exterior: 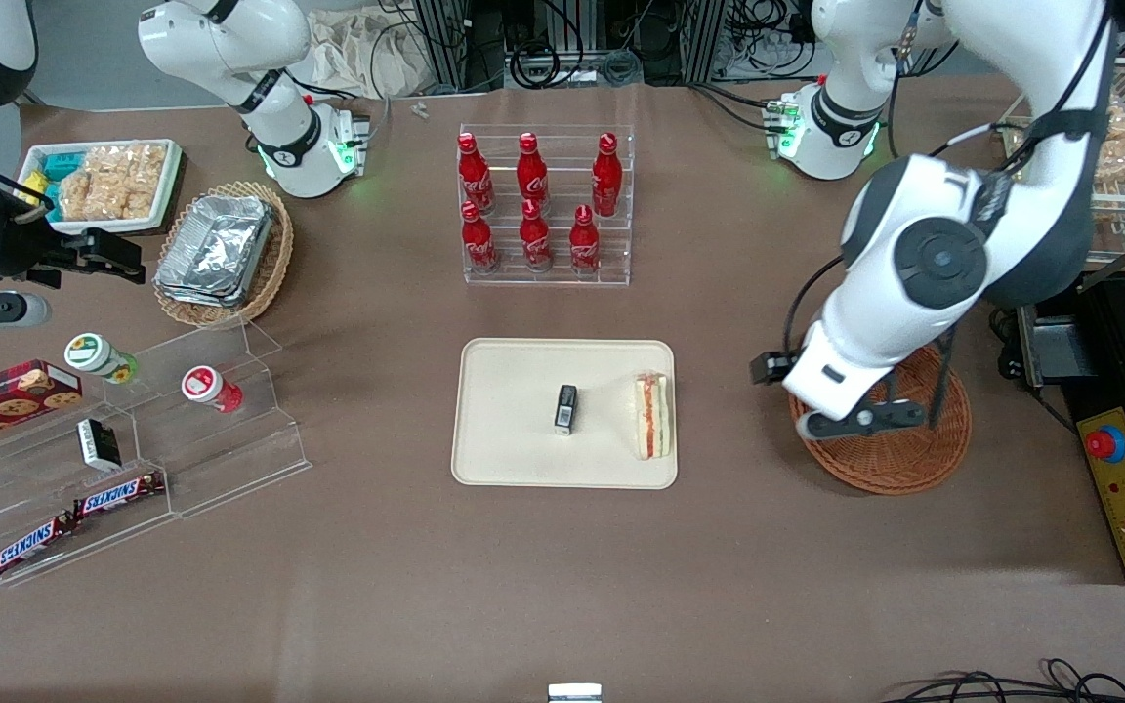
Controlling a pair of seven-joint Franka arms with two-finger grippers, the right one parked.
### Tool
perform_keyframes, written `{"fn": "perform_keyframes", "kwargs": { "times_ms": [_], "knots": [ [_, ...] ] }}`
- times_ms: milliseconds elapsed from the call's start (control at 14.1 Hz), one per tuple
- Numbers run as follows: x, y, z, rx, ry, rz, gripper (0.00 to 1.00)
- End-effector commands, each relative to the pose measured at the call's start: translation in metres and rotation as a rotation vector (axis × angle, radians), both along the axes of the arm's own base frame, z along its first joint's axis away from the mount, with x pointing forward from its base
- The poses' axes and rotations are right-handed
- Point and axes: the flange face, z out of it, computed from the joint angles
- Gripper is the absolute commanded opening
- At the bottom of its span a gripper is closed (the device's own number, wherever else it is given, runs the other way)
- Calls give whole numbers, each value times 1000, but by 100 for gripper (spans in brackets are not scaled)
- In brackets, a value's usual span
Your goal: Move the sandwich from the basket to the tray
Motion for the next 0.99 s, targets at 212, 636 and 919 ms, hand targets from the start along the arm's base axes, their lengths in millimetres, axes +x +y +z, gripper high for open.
{"fn": "perform_keyframes", "kwargs": {
  "times_ms": [212,636,919],
  "knots": [
    [-46,102,34,33,10,-150,100],
    [-44,163,61,13,23,-213,100],
    [-14,171,85,-22,93,-210,100]
  ]
}}
